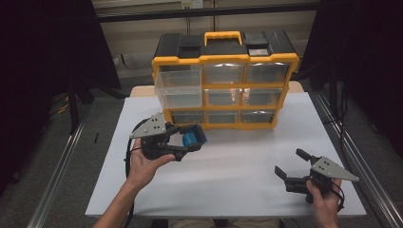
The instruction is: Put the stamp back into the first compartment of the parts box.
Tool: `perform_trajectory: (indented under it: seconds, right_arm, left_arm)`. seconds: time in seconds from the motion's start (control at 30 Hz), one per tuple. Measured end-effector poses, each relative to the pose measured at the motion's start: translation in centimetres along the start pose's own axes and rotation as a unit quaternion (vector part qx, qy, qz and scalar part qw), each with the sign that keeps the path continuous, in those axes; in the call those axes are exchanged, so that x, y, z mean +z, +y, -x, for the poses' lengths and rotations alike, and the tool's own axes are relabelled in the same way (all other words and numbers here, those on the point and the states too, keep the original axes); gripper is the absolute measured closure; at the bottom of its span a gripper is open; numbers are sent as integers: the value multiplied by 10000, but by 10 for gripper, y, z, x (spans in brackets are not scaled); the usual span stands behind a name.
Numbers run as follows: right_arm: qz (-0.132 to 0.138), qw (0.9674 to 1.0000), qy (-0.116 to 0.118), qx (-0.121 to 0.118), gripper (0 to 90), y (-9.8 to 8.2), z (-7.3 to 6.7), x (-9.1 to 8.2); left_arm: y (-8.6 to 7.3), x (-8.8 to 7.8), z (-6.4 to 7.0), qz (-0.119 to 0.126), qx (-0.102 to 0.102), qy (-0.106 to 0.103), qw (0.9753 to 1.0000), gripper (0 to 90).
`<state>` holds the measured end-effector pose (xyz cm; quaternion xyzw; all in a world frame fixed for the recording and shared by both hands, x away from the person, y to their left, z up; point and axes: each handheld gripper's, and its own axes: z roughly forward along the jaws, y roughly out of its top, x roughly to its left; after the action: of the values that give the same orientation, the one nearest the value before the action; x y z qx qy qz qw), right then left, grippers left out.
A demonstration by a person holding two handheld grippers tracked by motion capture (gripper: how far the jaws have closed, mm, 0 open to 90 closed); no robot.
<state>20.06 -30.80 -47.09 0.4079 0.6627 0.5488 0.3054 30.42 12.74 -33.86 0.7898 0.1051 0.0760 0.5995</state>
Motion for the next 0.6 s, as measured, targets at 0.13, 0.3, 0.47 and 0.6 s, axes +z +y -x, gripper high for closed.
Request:
perform_trajectory:
  seconds: [0.13,0.3,0.47,0.6]
  right_arm:
    - [6,10000,6,2,3,0,0,-1]
    - [-15,10000,26,12,3,0,0,-1]
    - [-5,10000,25,17,3,0,0,-1]
    - [-12,10000,49,-1,3,0,-1,0]
  left_arm:
    - [4,-6,0,6,29,73,10000,411]
    - [11,-13,2,58,40,25,10000,410]
    - [19,-23,4,117,95,105,9998,411]
    - [27,-32,3,134,144,171,9997,411]
